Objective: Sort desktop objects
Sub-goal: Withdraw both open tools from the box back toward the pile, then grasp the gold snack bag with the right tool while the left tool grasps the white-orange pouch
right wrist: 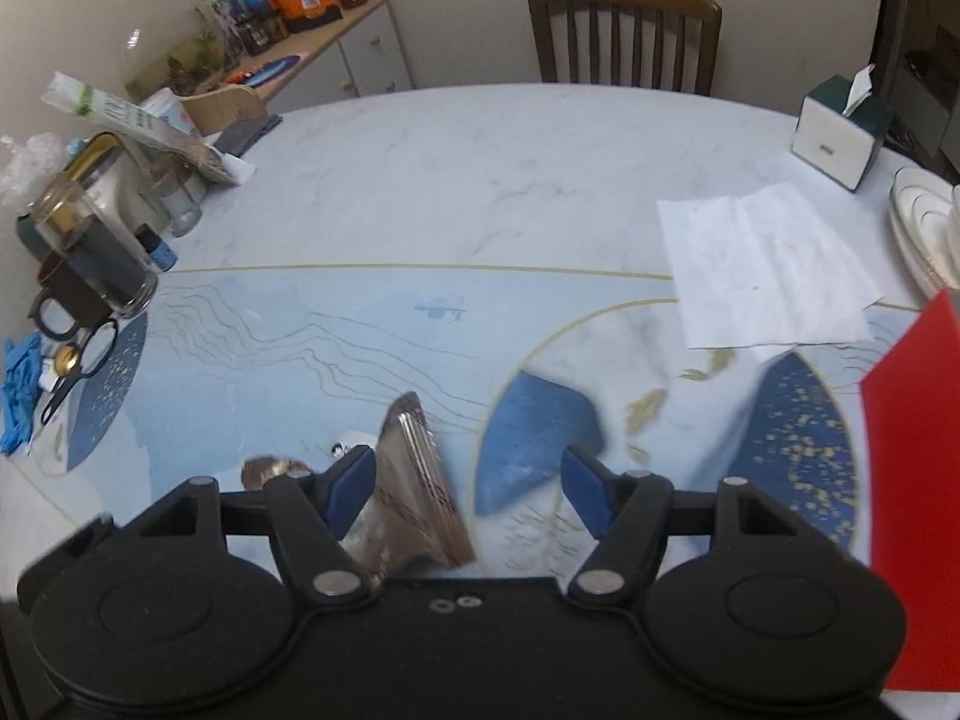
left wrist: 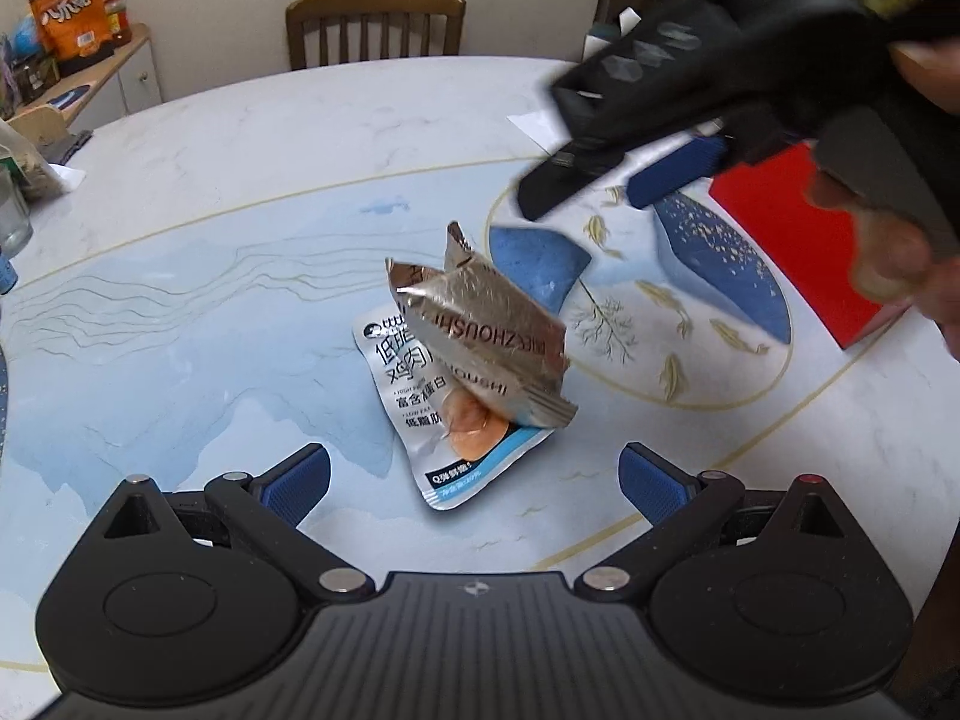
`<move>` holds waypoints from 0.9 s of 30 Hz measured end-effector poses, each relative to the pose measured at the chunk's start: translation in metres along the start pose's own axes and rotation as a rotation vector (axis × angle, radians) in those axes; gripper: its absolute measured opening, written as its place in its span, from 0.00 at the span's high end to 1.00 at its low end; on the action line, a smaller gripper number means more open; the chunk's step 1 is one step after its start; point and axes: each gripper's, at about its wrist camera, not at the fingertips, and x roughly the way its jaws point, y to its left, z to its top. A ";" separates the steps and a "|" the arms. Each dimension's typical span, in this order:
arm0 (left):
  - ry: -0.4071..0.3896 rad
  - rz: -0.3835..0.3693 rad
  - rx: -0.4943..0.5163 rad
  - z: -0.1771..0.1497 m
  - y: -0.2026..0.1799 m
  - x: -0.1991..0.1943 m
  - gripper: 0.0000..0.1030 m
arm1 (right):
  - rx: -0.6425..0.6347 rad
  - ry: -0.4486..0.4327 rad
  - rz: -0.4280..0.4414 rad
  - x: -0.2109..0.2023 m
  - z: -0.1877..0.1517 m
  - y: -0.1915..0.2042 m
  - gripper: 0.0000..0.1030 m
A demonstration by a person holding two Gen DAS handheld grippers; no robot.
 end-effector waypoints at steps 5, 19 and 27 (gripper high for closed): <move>0.003 -0.014 -0.009 0.000 0.007 0.000 0.00 | 0.056 0.022 -0.009 0.021 0.012 0.009 0.34; 0.028 -0.034 -0.035 0.004 0.015 0.012 0.00 | -0.067 0.126 -0.034 0.045 -0.006 0.026 0.34; 0.061 -0.084 0.020 0.004 0.000 0.030 0.00 | -0.026 0.171 0.007 0.033 -0.015 0.007 0.34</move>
